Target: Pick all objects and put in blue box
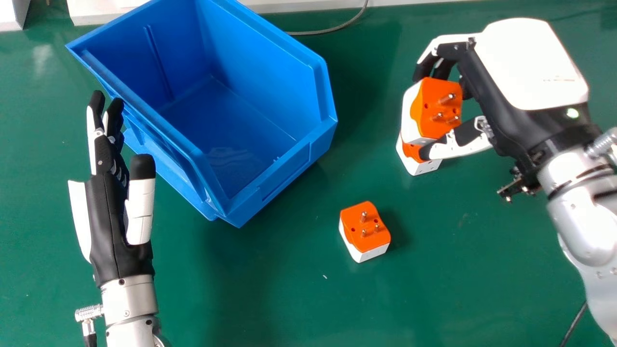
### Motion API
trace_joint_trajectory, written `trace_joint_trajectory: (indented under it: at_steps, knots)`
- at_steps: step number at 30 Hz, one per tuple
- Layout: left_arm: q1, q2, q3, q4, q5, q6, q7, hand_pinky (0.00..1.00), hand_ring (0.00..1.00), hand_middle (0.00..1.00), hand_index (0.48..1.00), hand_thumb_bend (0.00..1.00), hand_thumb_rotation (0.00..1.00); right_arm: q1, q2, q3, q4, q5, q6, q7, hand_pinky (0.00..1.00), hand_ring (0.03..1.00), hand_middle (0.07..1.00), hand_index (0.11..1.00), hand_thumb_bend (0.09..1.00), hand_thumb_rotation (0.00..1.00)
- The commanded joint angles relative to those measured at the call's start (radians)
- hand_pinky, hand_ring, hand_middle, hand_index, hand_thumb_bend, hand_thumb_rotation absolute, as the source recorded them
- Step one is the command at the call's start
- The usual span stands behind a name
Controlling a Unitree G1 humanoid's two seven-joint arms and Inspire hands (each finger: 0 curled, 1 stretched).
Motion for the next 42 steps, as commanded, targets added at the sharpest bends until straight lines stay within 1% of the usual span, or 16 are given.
trace_joint_trajectory:
  at_steps: [1, 2, 5, 8, 10, 13, 15, 18, 22, 23, 27, 29, 32, 35, 39, 42]
  knots:
    - [-0.009, -0.005, -0.007, -0.023, 0.007, -0.006, 0.001, 0.98, 0.96, 0.95, 0.966, 0.98, 0.94, -0.044, 0.022, 0.008, 0.001, -0.028, 0.001, -0.035, 0.24, 0.365, 0.449, 0.518, 0.513, 0.00]
    - [-0.010, -0.005, -0.007, -0.022, 0.006, -0.006, 0.002, 0.98, 0.96, 0.95, 0.966, 0.98, 0.94, -0.050, 0.029, 0.015, 0.005, -0.038, 0.000, -0.039, 0.24, 0.365, 0.449, 0.518, 0.513, 0.00]
    - [-0.014, -0.006, -0.009, -0.016, -0.004, -0.011, -0.005, 0.98, 0.96, 0.95, 0.966, 0.98, 0.94, -0.070, 0.057, 0.037, 0.007, -0.053, 0.005, -0.024, 0.23, 0.362, 0.448, 0.519, 0.513, 0.00]
    - [-0.013, -0.007, -0.009, -0.016, -0.009, -0.012, -0.010, 0.98, 0.96, 0.95, 0.966, 0.98, 0.94, -0.089, 0.080, 0.053, 0.020, -0.030, -0.013, -0.018, 0.21, 0.370, 0.458, 0.513, 0.514, 0.00]
    - [-0.010, -0.006, -0.007, -0.019, 0.000, -0.007, -0.003, 0.98, 0.96, 0.95, 0.967, 0.98, 0.94, -0.110, 0.090, 0.074, 0.034, -0.038, -0.025, -0.019, 0.21, 0.370, 0.458, 0.512, 0.515, 0.00]
    - [-0.010, -0.006, -0.006, -0.022, 0.001, -0.005, -0.001, 0.99, 0.96, 0.95, 0.967, 0.98, 0.94, -0.145, 0.120, 0.098, 0.073, -0.003, -0.054, -0.017, 0.20, 0.369, 0.458, 0.511, 0.514, 0.00]
    - [-0.010, -0.006, -0.006, -0.022, 0.005, -0.008, 0.002, 0.99, 0.96, 0.95, 0.967, 0.98, 0.94, -0.174, 0.145, 0.114, 0.117, 0.010, -0.079, -0.041, 0.20, 0.369, 0.458, 0.511, 0.514, 0.00]
    - [-0.010, -0.005, -0.008, -0.021, 0.008, -0.010, 0.004, 0.99, 0.96, 0.95, 0.968, 0.98, 0.94, -0.206, 0.171, 0.133, 0.165, -0.001, -0.098, -0.059, 0.21, 0.370, 0.459, 0.511, 0.514, 0.00]
    - [-0.009, -0.007, -0.009, -0.024, 0.001, -0.010, 0.001, 0.98, 0.96, 0.95, 0.967, 0.97, 0.94, -0.252, 0.199, 0.179, 0.226, -0.059, -0.109, -0.101, 0.20, 0.386, 0.475, 0.502, 0.514, 0.00]
    - [-0.008, -0.007, -0.009, -0.025, 0.001, -0.010, 0.001, 0.98, 0.96, 0.95, 0.968, 0.97, 0.94, -0.263, 0.205, 0.187, 0.233, -0.063, -0.107, -0.096, 0.20, 0.393, 0.482, 0.497, 0.513, 0.00]
    - [-0.007, -0.007, -0.010, -0.025, -0.009, -0.015, -0.008, 0.98, 0.96, 0.95, 0.967, 0.97, 0.94, -0.308, 0.224, 0.205, 0.257, -0.059, -0.101, -0.071, 0.19, 0.399, 0.488, 0.494, 0.513, 0.00]
    - [-0.007, -0.006, -0.009, -0.026, -0.005, -0.013, -0.005, 0.99, 0.96, 0.95, 0.966, 0.98, 0.94, -0.335, 0.229, 0.210, 0.270, -0.044, -0.107, -0.053, 0.20, 0.402, 0.492, 0.492, 0.513, 0.00]
    - [-0.009, -0.007, -0.007, -0.018, -0.002, -0.018, -0.002, 0.99, 0.96, 0.95, 0.966, 0.97, 0.94, -0.365, 0.238, 0.211, 0.277, -0.033, -0.102, -0.035, 0.20, 0.408, 0.498, 0.488, 0.513, 0.00]
    - [-0.010, -0.006, -0.005, -0.013, 0.011, -0.021, 0.008, 0.99, 0.96, 0.95, 0.966, 0.97, 0.94, -0.385, 0.250, 0.212, 0.283, -0.036, -0.089, -0.026, 0.20, 0.413, 0.504, 0.485, 0.512, 0.00]
    - [-0.010, -0.008, -0.007, -0.009, -0.001, -0.024, 0.004, 0.99, 0.96, 0.95, 0.965, 0.98, 0.94, -0.415, 0.258, 0.214, 0.313, -0.017, -0.113, -0.037, 0.23, 0.415, 0.508, 0.487, 0.512, 0.00]
    - [-0.009, -0.008, -0.006, -0.009, 0.004, -0.021, 0.008, 0.99, 0.96, 0.95, 0.965, 0.98, 0.94, -0.440, 0.259, 0.225, 0.341, -0.029, -0.128, -0.057, 0.24, 0.411, 0.508, 0.494, 0.512, 0.00]
